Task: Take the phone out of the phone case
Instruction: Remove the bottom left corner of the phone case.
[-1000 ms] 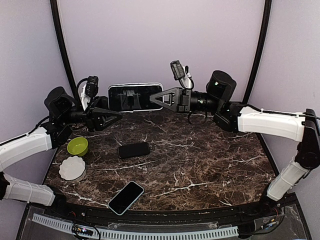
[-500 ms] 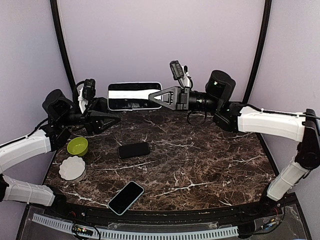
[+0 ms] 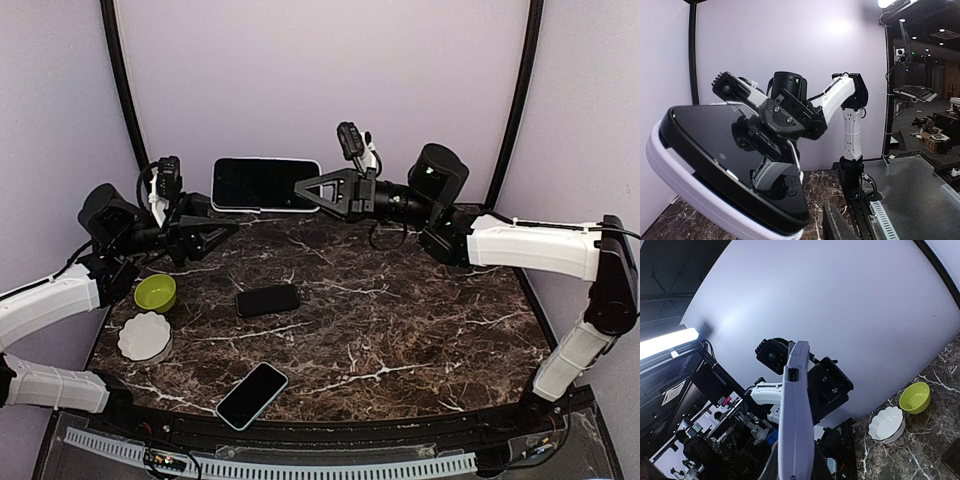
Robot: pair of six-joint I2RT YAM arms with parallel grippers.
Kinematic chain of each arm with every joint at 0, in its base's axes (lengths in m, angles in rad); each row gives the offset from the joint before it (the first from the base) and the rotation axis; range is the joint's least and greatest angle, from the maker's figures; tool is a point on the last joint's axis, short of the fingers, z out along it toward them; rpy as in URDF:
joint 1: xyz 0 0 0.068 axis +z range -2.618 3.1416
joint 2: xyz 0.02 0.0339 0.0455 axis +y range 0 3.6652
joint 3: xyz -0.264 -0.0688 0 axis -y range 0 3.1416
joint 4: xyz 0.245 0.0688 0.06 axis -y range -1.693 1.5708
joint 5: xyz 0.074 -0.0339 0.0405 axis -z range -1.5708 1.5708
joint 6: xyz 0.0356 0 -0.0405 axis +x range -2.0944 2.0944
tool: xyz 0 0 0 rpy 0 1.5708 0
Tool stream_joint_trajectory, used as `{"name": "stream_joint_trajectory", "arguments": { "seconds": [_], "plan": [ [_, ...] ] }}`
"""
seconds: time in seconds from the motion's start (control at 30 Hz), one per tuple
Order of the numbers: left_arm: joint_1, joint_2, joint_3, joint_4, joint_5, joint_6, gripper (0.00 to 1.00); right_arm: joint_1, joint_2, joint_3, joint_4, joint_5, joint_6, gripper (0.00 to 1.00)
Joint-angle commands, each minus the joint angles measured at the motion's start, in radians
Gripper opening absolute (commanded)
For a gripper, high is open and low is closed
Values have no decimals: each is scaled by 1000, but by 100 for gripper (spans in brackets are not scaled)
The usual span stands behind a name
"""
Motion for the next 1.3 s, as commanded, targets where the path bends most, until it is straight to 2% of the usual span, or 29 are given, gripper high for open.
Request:
{"name": "stream_joint_trajectory", "arguments": {
  "seconds": [0.0,0.43,0.73,0.97,1.07,1.27],
  "plan": [
    [3,-22,-15,73,-13,-15,33,-6,-6,24,135,2,23,0],
    [4,0,-15,108,-19,-62,31,24,-10,54,2,-25,-120,0],
    [4,7,-8,75,-14,-26,20,29,-3,61,28,-42,-94,0],
    [4,-25,0,-27,-112,63,14,53,5,57,51,-82,-45,0],
    [6,-27,-3,-22,-126,59,16,66,-5,60,0,-90,-87,0],
    [14,-20,-4,6,-130,11,27,82,-11,75,-42,-131,-120,0]
  ]
}}
